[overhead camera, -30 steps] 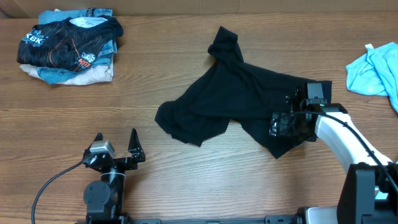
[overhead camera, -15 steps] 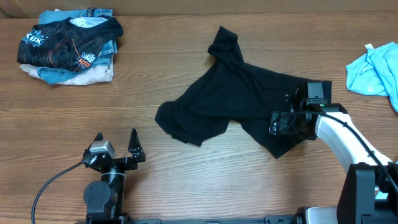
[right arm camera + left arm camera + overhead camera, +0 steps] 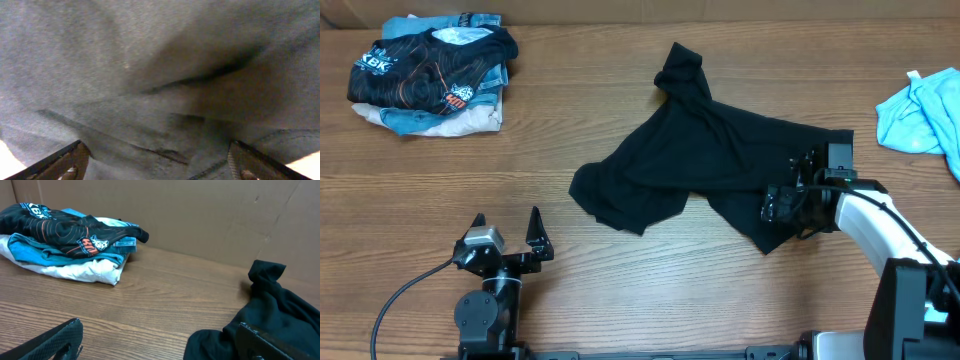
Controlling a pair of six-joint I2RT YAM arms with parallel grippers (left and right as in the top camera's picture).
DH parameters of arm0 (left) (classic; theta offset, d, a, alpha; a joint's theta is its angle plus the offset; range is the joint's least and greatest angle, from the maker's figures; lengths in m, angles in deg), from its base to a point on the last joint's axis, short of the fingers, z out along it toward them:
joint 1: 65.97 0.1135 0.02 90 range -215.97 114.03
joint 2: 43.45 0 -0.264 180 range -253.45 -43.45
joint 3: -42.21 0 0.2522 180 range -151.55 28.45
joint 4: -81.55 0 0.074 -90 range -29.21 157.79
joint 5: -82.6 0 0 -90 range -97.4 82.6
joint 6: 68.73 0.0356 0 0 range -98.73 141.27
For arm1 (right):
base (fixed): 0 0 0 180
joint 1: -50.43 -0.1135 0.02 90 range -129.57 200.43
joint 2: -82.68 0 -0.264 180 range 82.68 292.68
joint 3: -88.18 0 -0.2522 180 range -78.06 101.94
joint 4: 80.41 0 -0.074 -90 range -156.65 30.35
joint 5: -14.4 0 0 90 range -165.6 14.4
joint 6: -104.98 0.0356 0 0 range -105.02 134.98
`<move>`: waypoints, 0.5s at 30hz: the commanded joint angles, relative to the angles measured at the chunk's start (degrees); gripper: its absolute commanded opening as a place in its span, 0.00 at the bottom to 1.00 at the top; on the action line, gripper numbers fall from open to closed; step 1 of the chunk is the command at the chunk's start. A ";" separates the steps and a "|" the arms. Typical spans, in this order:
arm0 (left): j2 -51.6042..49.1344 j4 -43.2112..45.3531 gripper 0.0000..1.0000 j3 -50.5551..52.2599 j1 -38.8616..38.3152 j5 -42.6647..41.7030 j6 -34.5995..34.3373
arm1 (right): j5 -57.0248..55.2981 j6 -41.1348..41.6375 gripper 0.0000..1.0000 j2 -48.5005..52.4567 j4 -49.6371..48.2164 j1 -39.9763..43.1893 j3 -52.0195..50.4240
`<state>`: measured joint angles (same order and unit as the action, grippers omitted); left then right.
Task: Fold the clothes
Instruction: 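Grasp the right edge of the black shirt with the right gripper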
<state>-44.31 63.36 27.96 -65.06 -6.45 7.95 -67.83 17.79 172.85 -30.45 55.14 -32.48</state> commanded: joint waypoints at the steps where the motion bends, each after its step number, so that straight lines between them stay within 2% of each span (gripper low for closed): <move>1: 0.55 0.15 1.00 0.22 0.46 0.57 0.70 | 4.57 -1.40 0.88 -0.04 -0.33 0.31 -0.24; 5: 0.55 0.15 1.00 0.22 0.46 0.57 0.70 | 4.57 -1.38 0.74 -0.04 -0.22 0.28 -0.24; 7: 0.55 0.15 1.00 0.22 0.46 0.57 0.70 | 4.57 -1.38 0.71 -0.04 -0.15 0.28 -0.24; 12: 0.55 0.15 1.00 0.22 0.46 0.57 0.70 | 5.44 -1.33 0.47 -0.04 0.24 0.28 -0.24; 15: 0.55 0.15 1.00 0.22 0.46 0.57 0.70 | 5.40 -1.22 0.37 -0.04 0.31 0.31 -0.13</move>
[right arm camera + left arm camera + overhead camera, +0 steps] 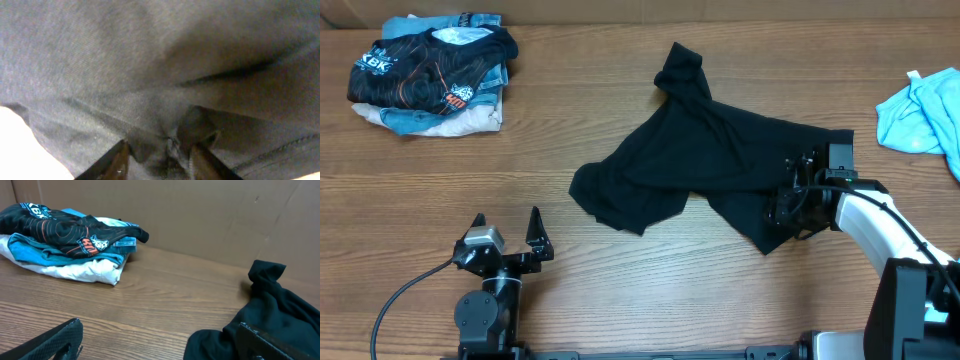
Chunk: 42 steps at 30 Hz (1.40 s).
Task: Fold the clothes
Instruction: 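Grasp the right edge of the black shirt with the right gripper, then reach the left gripper to the shirt's left edge and grasp it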
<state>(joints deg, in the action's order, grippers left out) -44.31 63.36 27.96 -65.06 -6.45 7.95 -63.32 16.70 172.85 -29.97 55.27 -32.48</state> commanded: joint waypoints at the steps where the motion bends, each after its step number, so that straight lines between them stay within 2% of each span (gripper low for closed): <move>1: 0.55 0.15 1.00 0.22 0.46 0.55 0.70 | 0.90 0.00 0.31 -0.07 -0.11 0.17 -0.04; 6: 0.55 0.15 1.00 0.22 0.46 0.55 0.70 | 0.46 2.45 0.04 -0.07 4.39 0.17 3.54; 13: 0.55 0.15 1.00 0.22 0.46 0.55 0.70 | 0.48 4.98 0.04 -0.20 18.21 0.17 15.17; 18: 0.55 0.15 1.00 0.22 0.46 0.57 0.70 | 0.48 10.08 0.04 -1.03 26.58 0.17 21.20; 25: 0.55 0.15 1.00 0.22 0.46 0.57 0.70 | 0.70 16.13 0.04 -3.34 32.26 0.17 21.77; 31: 0.55 0.15 1.00 0.22 0.46 0.57 0.70 | 1.66 16.90 0.04 -3.34 36.22 0.15 21.55; 42: 0.55 0.15 1.00 0.22 0.46 0.52 0.63 | 5.03 27.39 0.04 -3.34 40.37 0.15 21.55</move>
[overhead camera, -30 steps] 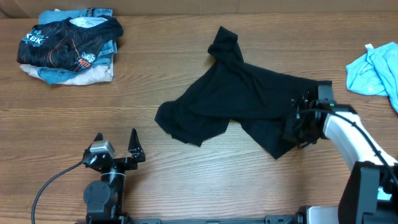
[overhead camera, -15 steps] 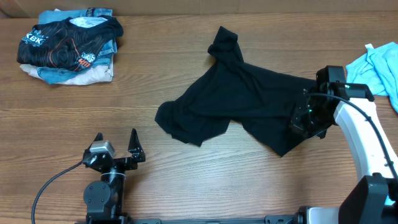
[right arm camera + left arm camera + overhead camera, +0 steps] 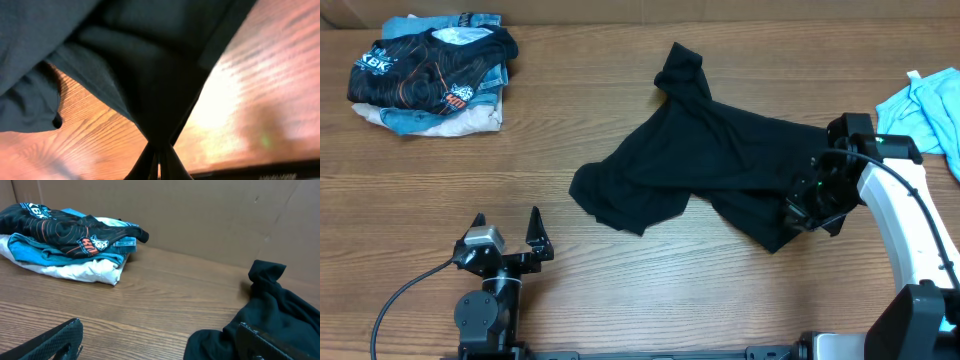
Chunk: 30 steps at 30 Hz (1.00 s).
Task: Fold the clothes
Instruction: 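Reach the left gripper to the shirt's left edge and grasp it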
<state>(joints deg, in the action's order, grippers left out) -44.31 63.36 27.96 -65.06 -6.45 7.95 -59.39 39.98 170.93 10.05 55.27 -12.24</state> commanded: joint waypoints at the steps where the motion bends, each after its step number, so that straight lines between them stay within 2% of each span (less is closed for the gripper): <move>1: 0.55 0.15 1.00 0.22 0.46 0.50 0.42 | 1.07 4.24 0.04 -1.42 0.31 0.15 1.31; 5: 0.55 0.42 1.00 0.22 0.46 0.37 -0.22 | 1.05 4.22 0.04 -1.42 -0.15 0.15 1.31; 10: 0.55 3.52 1.00 0.22 0.46 -1.33 -7.30 | 1.05 4.22 0.04 -1.42 -0.11 0.15 1.31; 12: 0.55 6.38 1.00 0.22 0.46 -5.95 -10.36 | 1.03 4.20 0.04 -1.42 -0.17 0.15 1.31; 15: 0.55 14.03 1.00 0.20 0.46 -17.70 -9.84 | 1.03 4.20 0.04 -1.42 -0.76 0.15 1.31; 18: 0.55 18.03 1.00 -1.33 0.46 -23.28 -9.86 | 1.03 4.22 0.04 -1.42 -1.49 0.15 1.31; 21: 0.35 13.11 1.00 -6.56 0.46 -23.50 -8.24 | 1.05 4.22 0.04 -1.42 -2.08 0.15 1.31; 26: -5.31 -2.45 1.00 -21.42 0.46 -21.79 -0.20 | 1.05 4.24 0.04 -1.42 -2.91 0.15 1.31; 30: -17.86 -22.47 1.00 -36.85 0.46 -18.36 1.57 | 1.11 5.68 0.04 -1.42 -3.08 0.15 1.31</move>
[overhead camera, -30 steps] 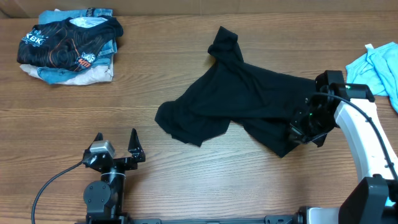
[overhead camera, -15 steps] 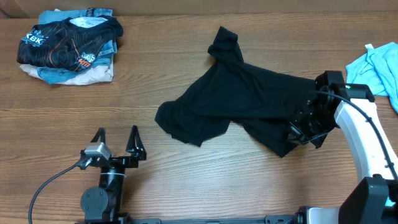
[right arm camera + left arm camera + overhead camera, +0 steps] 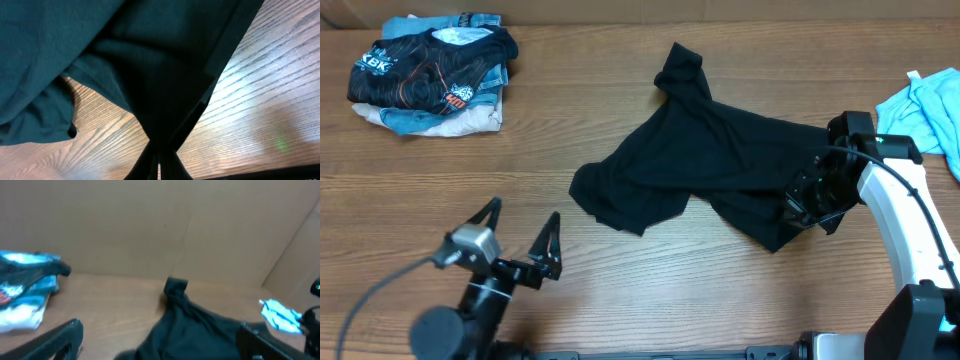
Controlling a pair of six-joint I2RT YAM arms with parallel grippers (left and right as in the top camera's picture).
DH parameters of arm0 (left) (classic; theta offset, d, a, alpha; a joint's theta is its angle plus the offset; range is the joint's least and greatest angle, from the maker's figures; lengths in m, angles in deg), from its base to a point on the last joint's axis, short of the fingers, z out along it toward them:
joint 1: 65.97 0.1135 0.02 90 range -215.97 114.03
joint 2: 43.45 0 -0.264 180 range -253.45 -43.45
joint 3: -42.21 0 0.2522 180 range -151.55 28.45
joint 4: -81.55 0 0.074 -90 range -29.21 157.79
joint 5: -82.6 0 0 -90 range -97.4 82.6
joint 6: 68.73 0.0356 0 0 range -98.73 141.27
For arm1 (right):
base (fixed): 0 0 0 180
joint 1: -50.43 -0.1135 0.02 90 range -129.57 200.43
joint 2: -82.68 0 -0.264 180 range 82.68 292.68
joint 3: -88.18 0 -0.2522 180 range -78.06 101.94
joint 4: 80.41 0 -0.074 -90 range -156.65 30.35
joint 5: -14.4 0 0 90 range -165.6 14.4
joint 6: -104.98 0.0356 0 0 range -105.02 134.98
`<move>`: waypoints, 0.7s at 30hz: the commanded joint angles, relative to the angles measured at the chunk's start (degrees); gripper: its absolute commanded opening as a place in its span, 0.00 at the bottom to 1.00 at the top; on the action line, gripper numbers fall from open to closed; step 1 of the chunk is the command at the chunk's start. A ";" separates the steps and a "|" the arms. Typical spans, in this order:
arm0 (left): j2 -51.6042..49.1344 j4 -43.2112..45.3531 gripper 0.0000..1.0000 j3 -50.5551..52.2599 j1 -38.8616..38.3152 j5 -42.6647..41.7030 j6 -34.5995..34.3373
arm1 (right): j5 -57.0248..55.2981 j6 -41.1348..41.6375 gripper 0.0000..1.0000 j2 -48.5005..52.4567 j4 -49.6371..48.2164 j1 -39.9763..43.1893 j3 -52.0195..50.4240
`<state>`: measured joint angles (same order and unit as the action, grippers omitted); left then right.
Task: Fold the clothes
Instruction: 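Reach the left gripper to the shirt's left edge and grasp it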
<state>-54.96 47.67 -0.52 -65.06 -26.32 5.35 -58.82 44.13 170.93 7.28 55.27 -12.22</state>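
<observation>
A crumpled black shirt [image 3: 705,155] lies spread over the middle of the wooden table [image 3: 620,290]. My right gripper [image 3: 807,212] is shut on the shirt's lower right part, and the dark cloth [image 3: 150,65] hangs from the closed jaws above the wood. Over the front left of the table, my left gripper [image 3: 520,245] stands open and holds nothing, left of the shirt. The left wrist view is blurred and shows the black shirt [image 3: 200,330] ahead between the open fingers [image 3: 50,342].
A pile of folded clothes [image 3: 430,72] sits at the far left corner. A light blue garment [image 3: 925,115] lies at the right edge, also seen as a blue garment [image 3: 280,316] in the left wrist view. A cardboard wall [image 3: 150,225] backs the table.
My left arm has moved from its rest at the front edge, rising and turning right toward the shirt, its jaws still open. The right gripper remains shut on the shirt in nearly the same place.
At first my right gripper stood open over the shirt's lower right part, then it shut on the cloth there. Later it held the cloth lifted off the wood, slightly further right. My left arm stayed parked until now, when it stands raised toward the shirt.
</observation>
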 commanded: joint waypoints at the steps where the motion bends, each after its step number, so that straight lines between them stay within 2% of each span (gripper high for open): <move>1: -10.86 -11.47 1.00 -11.89 0.46 1.33 4.98 | 0.52 2.12 0.04 -1.42 -0.31 0.15 1.29; 4: -20.09 -18.64 1.00 -18.49 0.46 -0.70 5.09 | 0.52 2.23 0.04 -1.42 -0.28 0.15 1.29; 6: -24.92 -19.82 1.00 -20.06 0.46 -6.45 2.38 | 0.52 2.23 0.04 -1.42 -0.09 0.15 1.29; 9: -30.21 -18.51 1.00 -20.04 0.44 -16.63 -1.18 | 0.50 2.23 0.04 -1.42 0.04 0.15 1.29; 12: -36.09 -16.94 1.00 -20.04 0.28 -24.74 -0.79 | 0.48 2.21 0.04 -1.42 -0.04 0.15 1.29; 18: -47.67 -20.63 0.98 -20.04 -3.15 -18.45 -2.34 | 0.48 2.21 0.04 -1.42 -0.59 0.15 1.29; 20: -51.39 -21.29 0.86 -20.06 -4.31 -13.97 -6.25 | 0.48 2.21 0.04 -1.42 -0.70 0.15 1.29; 21: -53.00 -21.57 0.85 -20.06 -4.76 -11.74 -8.55 | 0.46 2.21 0.04 -1.42 -0.74 0.15 1.29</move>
<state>-104.53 26.60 -19.61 -68.58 -43.32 2.33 -58.45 46.10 170.93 6.80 55.27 -12.18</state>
